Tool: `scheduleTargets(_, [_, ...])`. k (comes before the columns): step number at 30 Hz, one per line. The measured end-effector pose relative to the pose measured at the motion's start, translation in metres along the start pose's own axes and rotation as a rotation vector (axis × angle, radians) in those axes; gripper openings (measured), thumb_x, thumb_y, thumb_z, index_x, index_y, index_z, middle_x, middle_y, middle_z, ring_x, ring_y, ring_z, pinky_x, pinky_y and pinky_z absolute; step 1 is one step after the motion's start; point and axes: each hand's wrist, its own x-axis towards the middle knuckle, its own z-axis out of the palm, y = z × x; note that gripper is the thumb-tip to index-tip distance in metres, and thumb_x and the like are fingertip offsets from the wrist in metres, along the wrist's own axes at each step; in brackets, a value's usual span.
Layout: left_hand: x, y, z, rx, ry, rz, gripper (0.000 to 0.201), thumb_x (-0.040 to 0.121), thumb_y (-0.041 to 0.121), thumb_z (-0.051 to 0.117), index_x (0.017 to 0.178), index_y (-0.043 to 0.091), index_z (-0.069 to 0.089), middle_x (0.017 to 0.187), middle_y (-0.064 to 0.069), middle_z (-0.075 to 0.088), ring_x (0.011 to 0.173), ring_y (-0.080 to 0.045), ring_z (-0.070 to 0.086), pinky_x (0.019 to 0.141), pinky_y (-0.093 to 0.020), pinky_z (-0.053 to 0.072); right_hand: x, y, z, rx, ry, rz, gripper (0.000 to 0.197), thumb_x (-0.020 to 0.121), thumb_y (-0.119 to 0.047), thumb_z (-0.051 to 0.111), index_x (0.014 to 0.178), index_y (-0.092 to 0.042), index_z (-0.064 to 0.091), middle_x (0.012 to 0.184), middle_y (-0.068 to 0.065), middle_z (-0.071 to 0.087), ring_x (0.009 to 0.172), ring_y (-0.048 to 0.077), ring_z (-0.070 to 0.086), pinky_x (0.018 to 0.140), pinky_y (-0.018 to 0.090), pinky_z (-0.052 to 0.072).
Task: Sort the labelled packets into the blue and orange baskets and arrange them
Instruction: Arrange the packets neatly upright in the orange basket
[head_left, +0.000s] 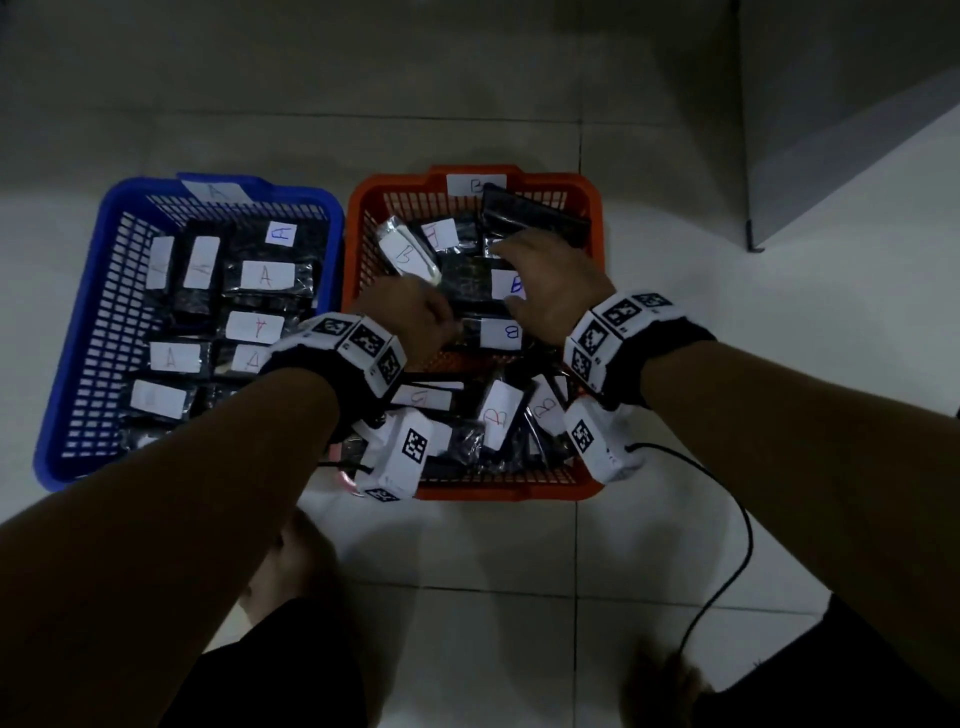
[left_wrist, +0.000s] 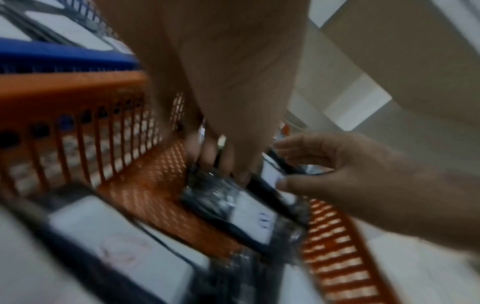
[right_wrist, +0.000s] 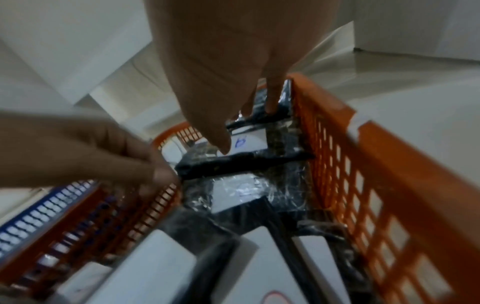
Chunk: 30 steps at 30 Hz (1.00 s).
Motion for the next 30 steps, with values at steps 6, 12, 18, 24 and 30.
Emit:
scheduleTargets(6, [0.037, -0.031, -0.027, 0.336, 0.221, 0.247, 0.062, 0.070, 0.015, 0.075, 0.128, 0.011, 0.057, 0.138, -0.016, 0.046, 0.129, -0.036, 0.039, 0.099, -0.050, 0.036, 0.007, 0.008, 0.016, -0.153, -0.099, 0.003, 0.062, 0.082, -0.022, 0.067, 0.139, -0.023, 0.043, 0.138, 0.003, 0.046, 0.125, 0.026, 0.040, 0.100, 0.043, 0.039])
scheduleTargets(12, [0.053, -0.037, -0.035, 0.505, 0.132, 0.253, 0.064, 0.068, 0.015, 0.078, 0.129, 0.017, 0.058, 0.140, -0.015, 0.044, 0.131, -0.034, 0.038, 0.106, -0.046, 0.027, 0.005, 0.014, 0.021, -0.188, -0.075, -0.005, 0.057, 0.077, -0.033, 0.069, 0.129, -0.027, 0.046, 0.133, -0.002, 0.046, 0.122, 0.023, 0.039, 0.100, 0.044, 0.036])
scheduleTargets(18, [0.044, -0.034, -0.025, 0.570, 0.114, 0.299, 0.037, 0.071, 0.016, 0.074, 0.107, 0.020, 0.068, 0.124, -0.009, 0.052, 0.119, -0.034, 0.044, 0.092, -0.045, 0.038, 0.001, 0.012, 0.014, -0.099, -0.155, 0.004, 0.055, 0.073, -0.035, 0.071, 0.123, -0.031, 0.047, 0.123, -0.005, 0.051, 0.118, 0.020, 0.044, 0.102, 0.045, 0.035])
scheduleTargets(24, [0.048, -0.042, -0.042, 0.311, 0.018, 0.339, 0.025, 0.077, 0.021, 0.071, 0.101, 0.013, 0.067, 0.107, -0.009, 0.064, 0.098, -0.029, 0.058, 0.077, -0.035, 0.047, -0.008, 0.006, 0.015, -0.141, -0.233, -0.078, 0.051, 0.075, -0.046, 0.069, 0.122, -0.033, 0.055, 0.117, -0.005, 0.055, 0.113, 0.018, 0.050, 0.099, 0.040, 0.037])
scheduleTargets(30, [0.035, -0.043, -0.051, 0.085, 0.093, 0.195, 0.033, 0.073, 0.044, 0.077, 0.097, 0.023, 0.071, 0.095, 0.003, 0.069, 0.079, -0.009, 0.057, 0.071, -0.023, 0.045, -0.014, 0.002, 0.012, -0.131, -0.221, -0.058, 0.052, 0.076, -0.050, 0.069, 0.123, -0.031, 0.056, 0.120, -0.005, 0.059, 0.113, 0.021, 0.053, 0.099, 0.043, 0.040])
